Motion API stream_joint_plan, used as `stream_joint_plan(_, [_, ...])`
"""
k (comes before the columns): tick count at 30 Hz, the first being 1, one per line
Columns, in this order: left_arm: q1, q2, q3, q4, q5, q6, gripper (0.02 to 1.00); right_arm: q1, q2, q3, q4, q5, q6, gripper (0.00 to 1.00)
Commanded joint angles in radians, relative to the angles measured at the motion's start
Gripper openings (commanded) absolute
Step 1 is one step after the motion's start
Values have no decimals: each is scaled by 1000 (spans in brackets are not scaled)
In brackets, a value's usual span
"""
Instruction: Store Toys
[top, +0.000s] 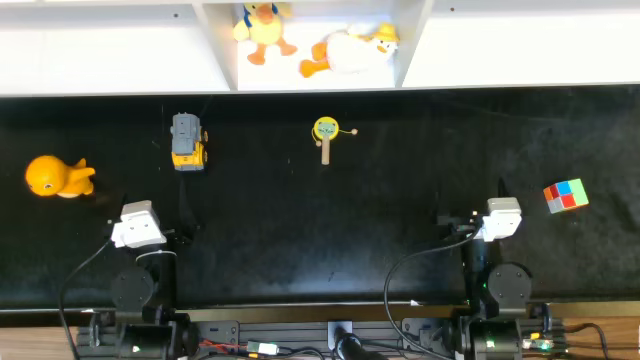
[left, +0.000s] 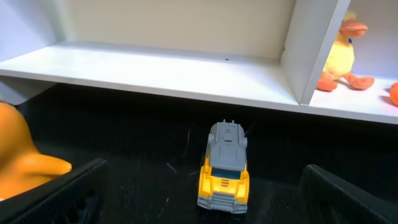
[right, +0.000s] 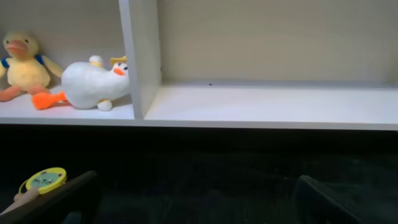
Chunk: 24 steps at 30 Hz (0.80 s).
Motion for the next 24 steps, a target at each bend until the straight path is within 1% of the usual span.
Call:
stream_joint_plan(1, [2,-13,-2,-3,-5,18,998,4,-9,-13,4,-6,5,993])
stream_joint_plan(3, [3,-13,-1,-6,33,18,998,4,-9,-13,4,-6,5,993])
stream_joint_plan(6, [3,-13,41,-94,48,18,998,4,-9,-13,4,-6,5,996])
stream_joint_plan(10, [3,-13,140,-264,51,18,998,4,-9,-13,4,-6,5,996])
stream_joint_plan(17, [13,18,296,-454,54,18,998,4,-9,-13,3,-6,5,996])
stream_joint_plan(20, [35,54,365,-530,53,18,998,4,-9,-13,3,-6,5,996])
stream_joint_plan(24, [93,102,451,-632,53,18,998,4,-9,-13,4,-6,5,996])
